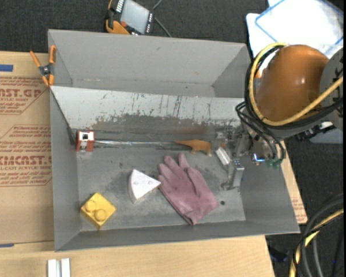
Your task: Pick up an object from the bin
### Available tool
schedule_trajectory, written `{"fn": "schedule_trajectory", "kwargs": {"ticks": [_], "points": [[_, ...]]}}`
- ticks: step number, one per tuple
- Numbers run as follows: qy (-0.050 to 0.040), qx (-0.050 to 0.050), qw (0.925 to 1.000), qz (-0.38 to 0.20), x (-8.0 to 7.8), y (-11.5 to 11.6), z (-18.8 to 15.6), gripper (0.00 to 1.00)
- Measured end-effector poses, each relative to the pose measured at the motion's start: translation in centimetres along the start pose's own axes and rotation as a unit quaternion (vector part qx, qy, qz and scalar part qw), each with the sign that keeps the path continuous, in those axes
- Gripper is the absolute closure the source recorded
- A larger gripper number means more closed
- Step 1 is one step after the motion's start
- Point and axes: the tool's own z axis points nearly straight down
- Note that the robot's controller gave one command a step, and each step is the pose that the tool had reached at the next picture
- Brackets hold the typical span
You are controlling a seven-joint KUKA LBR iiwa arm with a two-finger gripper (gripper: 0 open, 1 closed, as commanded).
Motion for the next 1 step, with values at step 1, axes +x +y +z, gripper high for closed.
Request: {"fn": "schedule_trajectory", "kwargs": {"ticks": [1], "points": [[0.0000,0.000,1.0000,0.000,0.00,0.00,0.00,0.00]]}}
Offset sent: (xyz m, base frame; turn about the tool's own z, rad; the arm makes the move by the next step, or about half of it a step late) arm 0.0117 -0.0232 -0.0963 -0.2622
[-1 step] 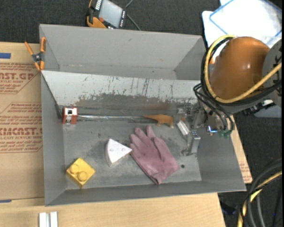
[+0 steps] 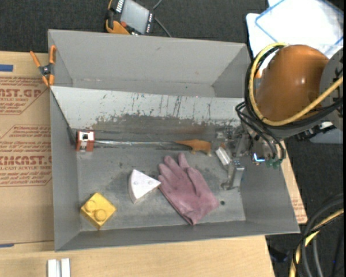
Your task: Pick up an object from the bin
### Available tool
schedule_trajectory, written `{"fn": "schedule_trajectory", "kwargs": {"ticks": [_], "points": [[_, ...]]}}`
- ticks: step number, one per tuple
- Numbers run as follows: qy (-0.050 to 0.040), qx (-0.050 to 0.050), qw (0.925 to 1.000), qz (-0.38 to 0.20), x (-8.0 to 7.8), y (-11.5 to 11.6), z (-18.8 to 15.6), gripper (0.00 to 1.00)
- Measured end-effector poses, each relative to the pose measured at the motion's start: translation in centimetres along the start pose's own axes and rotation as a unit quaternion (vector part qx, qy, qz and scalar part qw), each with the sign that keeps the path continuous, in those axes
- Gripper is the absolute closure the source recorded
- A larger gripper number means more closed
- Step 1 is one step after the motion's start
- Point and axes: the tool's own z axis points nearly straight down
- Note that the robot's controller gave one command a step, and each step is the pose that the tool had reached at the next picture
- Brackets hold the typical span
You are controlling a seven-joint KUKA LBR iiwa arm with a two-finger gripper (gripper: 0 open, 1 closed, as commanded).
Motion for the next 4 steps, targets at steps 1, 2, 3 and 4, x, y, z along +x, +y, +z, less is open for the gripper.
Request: {"fn": "schedule_trajectory", "kwargs": {"ticks": [1,2,3,4], "points": [[-0.0024,0.000,0.9999,-0.011,-0.2,-0.1,0.5,0.00],[-0.0025,0.000,0.9966,-0.083,-0.8,-3.7,0.8,1.00],[-0.0025,0.000,0.9966,-0.083,-0.8,-3.7,0.8,1.00],[0.0007,-0.001,0.9966,-0.082,3.2,-2.0,6.2,1.00]]}}
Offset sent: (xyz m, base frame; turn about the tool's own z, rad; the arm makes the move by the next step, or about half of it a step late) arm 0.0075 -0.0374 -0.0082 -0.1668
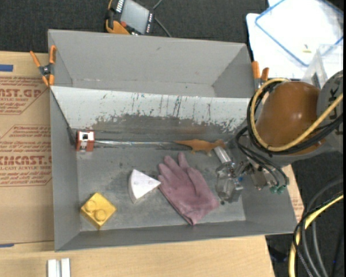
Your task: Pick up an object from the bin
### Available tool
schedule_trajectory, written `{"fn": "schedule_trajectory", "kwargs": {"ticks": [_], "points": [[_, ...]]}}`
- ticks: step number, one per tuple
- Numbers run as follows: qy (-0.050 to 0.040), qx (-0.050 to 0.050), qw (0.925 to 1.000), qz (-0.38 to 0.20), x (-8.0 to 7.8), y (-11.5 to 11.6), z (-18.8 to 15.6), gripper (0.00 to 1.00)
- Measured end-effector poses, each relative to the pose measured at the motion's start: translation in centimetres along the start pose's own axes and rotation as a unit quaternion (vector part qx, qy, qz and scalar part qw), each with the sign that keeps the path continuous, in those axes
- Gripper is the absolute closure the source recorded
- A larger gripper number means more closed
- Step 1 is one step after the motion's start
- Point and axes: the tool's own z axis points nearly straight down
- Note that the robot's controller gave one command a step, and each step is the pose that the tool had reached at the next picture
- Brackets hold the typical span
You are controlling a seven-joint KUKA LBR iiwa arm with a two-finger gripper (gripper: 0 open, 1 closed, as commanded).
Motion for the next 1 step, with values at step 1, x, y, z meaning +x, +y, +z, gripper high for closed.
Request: {"fn": "schedule_trajectory", "kwargs": {"ticks": [1], "points": [[-0.0086,0.002,1.0000,-0.002,-1.93,2.85,0.51,0.00]]}}
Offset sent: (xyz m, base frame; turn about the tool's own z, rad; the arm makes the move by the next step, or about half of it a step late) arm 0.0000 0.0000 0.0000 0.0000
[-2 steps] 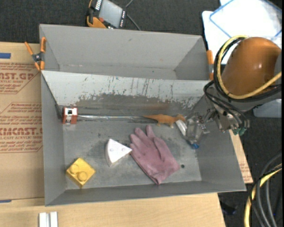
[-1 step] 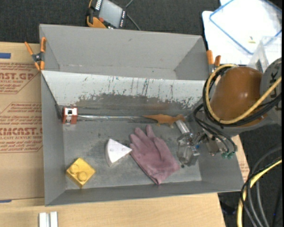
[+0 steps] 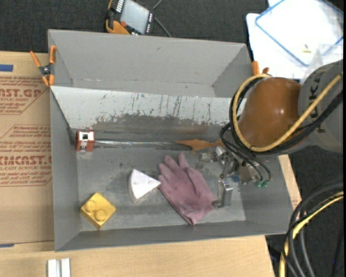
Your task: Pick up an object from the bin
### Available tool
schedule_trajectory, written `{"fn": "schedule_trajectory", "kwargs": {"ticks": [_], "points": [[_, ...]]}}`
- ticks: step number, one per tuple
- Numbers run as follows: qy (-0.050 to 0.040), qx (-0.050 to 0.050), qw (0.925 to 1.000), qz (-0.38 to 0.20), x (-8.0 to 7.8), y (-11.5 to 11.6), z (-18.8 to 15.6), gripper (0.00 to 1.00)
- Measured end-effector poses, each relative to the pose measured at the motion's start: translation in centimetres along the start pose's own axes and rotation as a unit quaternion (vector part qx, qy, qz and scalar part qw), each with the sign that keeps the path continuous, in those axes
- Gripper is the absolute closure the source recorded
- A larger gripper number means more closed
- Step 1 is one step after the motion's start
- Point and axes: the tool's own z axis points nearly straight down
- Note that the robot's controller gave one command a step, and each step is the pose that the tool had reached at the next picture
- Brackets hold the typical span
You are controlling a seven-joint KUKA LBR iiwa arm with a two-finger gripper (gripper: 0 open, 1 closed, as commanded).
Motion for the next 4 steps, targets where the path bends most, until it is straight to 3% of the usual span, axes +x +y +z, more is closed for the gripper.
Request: {"fn": "schedule_trajectory", "kwargs": {"ticks": [1,2,3,4], "points": [[0.0001,0.001,1.0000,0.000,0.0,-0.1,0.0,0.00],[-0.0011,0.001,0.9977,-0.067,0.2,2.0,8.1,0.00],[-0.0054,0.002,0.9940,-0.109,1.4,0.4,9.2,1.00],[-0.0054,0.002,0.9940,-0.110,1.4,0.4,9.2,1.00]]}}
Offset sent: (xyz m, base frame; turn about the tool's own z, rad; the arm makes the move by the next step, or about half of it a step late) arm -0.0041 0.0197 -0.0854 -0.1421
